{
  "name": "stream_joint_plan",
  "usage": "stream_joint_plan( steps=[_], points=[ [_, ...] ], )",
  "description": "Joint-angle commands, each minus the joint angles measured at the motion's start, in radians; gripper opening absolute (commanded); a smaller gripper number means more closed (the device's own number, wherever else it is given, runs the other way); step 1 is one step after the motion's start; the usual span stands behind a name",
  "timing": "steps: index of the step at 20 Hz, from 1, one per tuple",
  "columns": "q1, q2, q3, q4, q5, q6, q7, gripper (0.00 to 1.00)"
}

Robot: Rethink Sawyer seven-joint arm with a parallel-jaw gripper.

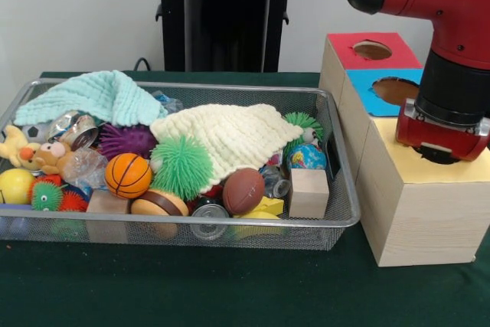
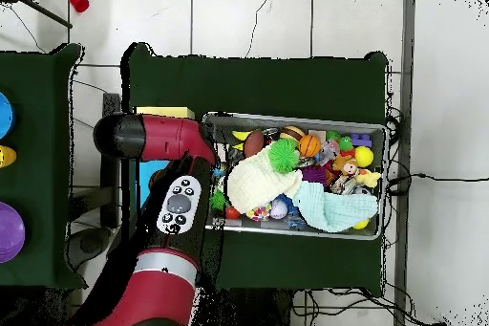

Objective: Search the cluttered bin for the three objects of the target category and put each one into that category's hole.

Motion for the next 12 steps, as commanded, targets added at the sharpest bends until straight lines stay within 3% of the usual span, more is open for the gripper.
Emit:
stream_joint_plan(
  steps=[1,5,7,10,12],
  points=[
    [-0.055,-0.042,-0.057,0.009,-0.030,0.107,0.178,0.00],
    [-0.051,-0.089,-0.057,0.030,-0.031,0.146,0.162,0.00],
    [-0.070,-0.112,-0.018,0.051,-0.003,0.164,0.157,0.00],
    [-0.108,-0.151,0.074,0.127,0.059,0.111,0.154,0.00],
    [-0.114,-0.156,0.073,0.136,0.055,0.113,0.153,0.00]
  ],
)
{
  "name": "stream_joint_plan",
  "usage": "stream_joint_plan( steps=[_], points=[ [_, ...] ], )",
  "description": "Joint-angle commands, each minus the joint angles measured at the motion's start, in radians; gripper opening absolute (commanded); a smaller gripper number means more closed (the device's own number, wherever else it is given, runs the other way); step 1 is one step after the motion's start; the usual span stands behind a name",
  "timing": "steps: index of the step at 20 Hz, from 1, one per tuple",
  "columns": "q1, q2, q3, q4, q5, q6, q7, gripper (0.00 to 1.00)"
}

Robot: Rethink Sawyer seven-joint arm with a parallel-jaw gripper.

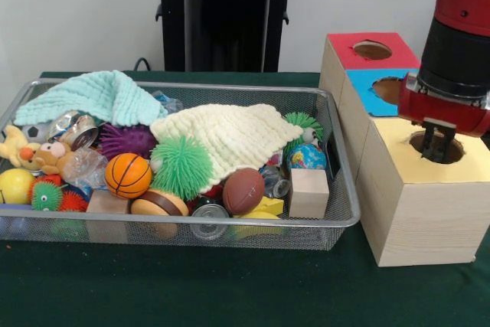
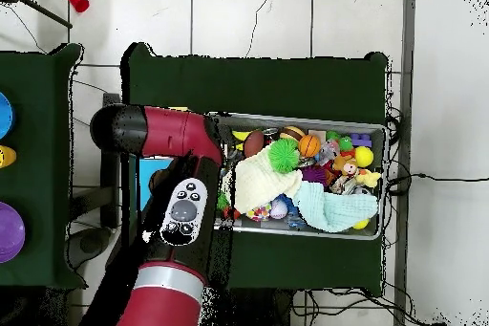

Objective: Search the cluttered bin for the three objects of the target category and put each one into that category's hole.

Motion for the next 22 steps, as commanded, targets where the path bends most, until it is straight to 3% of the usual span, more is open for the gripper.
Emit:
stream_joint_plan(
  steps=[1,4,15,22],
  points=[
    [-0.089,-0.083,0.066,0.125,0.034,0.041,0.158,0.00],
    [-0.073,-0.064,0.008,0.078,-0.005,0.071,0.174,0.00],
    [-0.059,-0.068,-0.007,0.053,-0.006,0.149,0.203,0.00],
    [-0.049,-0.055,-0.073,-0.077,-0.044,0.304,0.200,0.00]
  ],
)
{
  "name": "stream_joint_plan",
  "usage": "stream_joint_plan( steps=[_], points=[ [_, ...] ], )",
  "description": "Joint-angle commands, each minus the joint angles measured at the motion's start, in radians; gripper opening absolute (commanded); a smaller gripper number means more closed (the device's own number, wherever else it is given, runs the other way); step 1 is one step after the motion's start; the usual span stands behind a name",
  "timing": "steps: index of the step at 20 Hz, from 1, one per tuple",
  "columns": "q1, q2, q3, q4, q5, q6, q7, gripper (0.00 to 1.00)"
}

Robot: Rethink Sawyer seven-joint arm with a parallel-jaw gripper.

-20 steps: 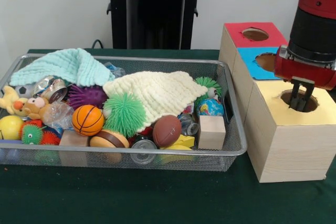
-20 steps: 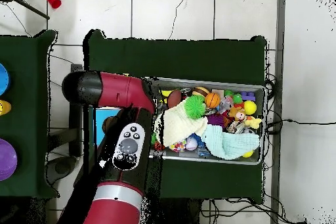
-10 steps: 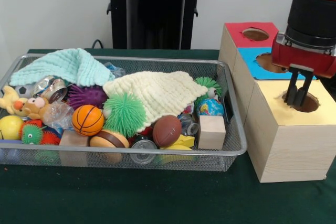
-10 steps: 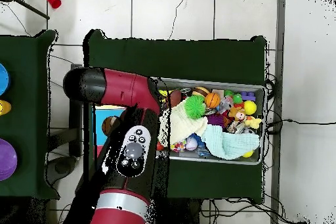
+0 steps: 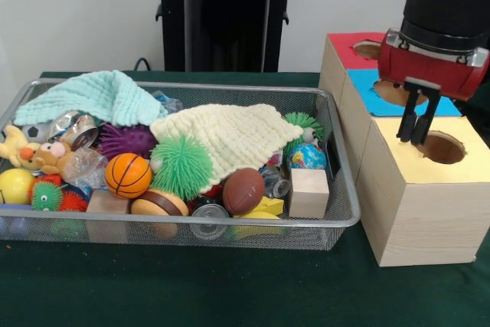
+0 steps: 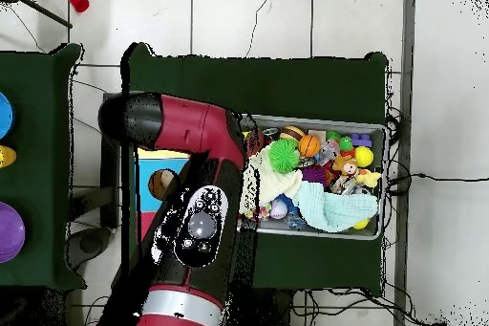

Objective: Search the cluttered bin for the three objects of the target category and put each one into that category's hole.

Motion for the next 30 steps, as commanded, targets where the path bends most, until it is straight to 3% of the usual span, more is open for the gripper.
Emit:
stream_joint_plan(
  steps=[1,7,16,23,28,30],
  points=[
    [-0.019,0.029,-0.043,-0.107,-0.063,0.247,0.188,0.00],
    [-0.086,0.058,-0.062,-0.190,-0.127,0.274,0.048,0.00],
    [-0.155,0.037,-0.012,-0.110,-0.193,0.186,-0.007,0.00],
    [-0.183,0.024,0.023,-0.044,-0.228,0.119,0.005,0.00],
    [-0.200,0.047,0.014,-0.048,-0.237,0.145,0.054,0.00],
    [-0.189,0.058,-0.022,-0.051,-0.243,0.209,0.105,0.00]
  ],
)
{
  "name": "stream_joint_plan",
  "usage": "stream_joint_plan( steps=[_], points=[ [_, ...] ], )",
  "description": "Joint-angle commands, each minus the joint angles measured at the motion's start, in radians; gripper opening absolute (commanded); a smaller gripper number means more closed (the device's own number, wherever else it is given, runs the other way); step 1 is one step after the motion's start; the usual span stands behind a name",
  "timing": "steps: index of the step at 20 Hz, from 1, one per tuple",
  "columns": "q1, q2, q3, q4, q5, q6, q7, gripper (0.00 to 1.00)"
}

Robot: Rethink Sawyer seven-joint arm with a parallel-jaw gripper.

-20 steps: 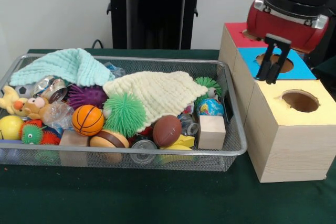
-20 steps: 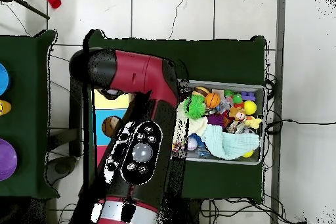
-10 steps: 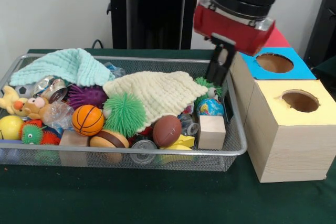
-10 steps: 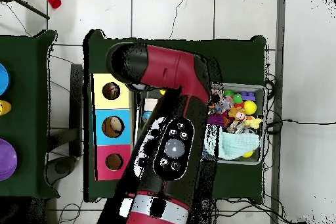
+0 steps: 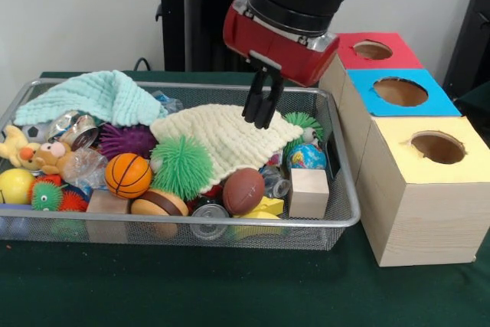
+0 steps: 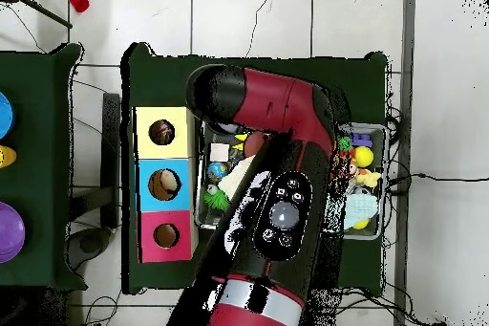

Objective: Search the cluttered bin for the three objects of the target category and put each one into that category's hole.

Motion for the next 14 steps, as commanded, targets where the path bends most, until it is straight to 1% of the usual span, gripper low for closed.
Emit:
stream_joint_plan(
  steps=[1,3,4,7,9,11,12,14],
  points=[
    [-0.008,0.054,0.025,0.087,-0.055,0.059,0.123,0.00],
    [-0.001,0.071,-0.006,0.075,-0.075,0.077,0.151,0.00],
    [-0.001,0.082,-0.019,0.070,-0.087,0.069,0.159,0.00],
    [-0.010,0.104,-0.027,0.064,-0.095,0.047,0.165,0.00],
    [-0.012,0.116,-0.038,0.059,-0.097,0.074,0.163,0.00],
    [-0.028,0.125,-0.034,0.049,-0.101,0.063,0.138,0.00],
    [-0.033,0.107,-0.018,0.087,-0.095,0.030,0.124,0.00],
    [-0.067,0.082,0.035,0.131,-0.078,-0.046,0.077,0.00]
  ],
)
